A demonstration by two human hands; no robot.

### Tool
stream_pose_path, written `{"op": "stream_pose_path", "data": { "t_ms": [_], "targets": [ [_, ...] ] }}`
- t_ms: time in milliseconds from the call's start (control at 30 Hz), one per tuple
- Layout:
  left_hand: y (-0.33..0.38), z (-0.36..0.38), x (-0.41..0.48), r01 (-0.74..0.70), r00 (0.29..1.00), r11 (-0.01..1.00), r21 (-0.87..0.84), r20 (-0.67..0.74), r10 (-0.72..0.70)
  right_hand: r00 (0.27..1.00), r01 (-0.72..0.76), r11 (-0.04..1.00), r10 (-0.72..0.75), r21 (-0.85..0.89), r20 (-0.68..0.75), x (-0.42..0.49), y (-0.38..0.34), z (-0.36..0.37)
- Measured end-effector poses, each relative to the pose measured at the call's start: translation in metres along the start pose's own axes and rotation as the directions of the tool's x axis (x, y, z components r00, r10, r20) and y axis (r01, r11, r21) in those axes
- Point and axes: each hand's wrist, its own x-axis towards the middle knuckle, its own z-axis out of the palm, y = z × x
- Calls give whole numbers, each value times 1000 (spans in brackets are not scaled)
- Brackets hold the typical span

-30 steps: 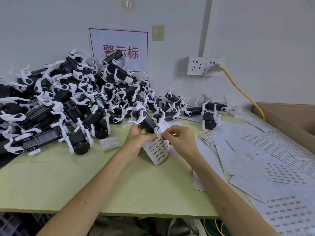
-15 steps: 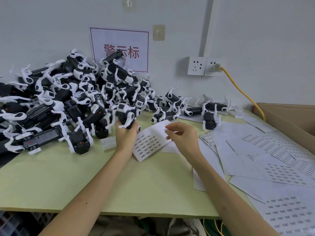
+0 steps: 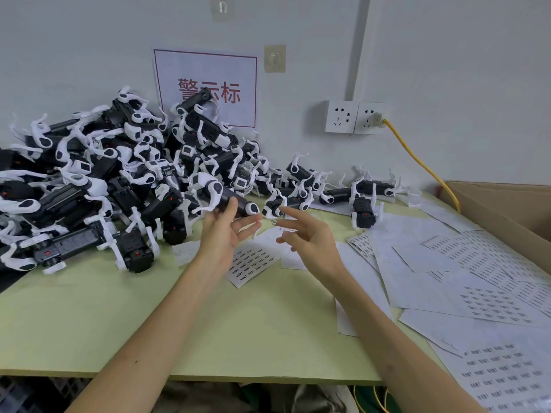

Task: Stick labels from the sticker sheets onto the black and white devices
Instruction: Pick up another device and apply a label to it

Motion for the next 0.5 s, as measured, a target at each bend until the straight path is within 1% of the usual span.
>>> {"op": "stream_pose_path", "data": {
  "t_ms": [67,167,367,500],
  "targets": [
    [1,0,-2,40,999,998,-42,31,-39,1000,9,1000,-9,2,18,-1,0,1],
    [2,2,-6,105,992,994,-9,69,-104,999,14,1000,-14,-2,38,0,1,1],
    [-1,6,-10,64,996,998,-9,60,-63,994,70,997,-67,-35,84,-3,0,3],
    [0,4,-10,73,995,997,4,64,-74,996,49,998,-46,-42,71,-1,3,3]
  ]
}}
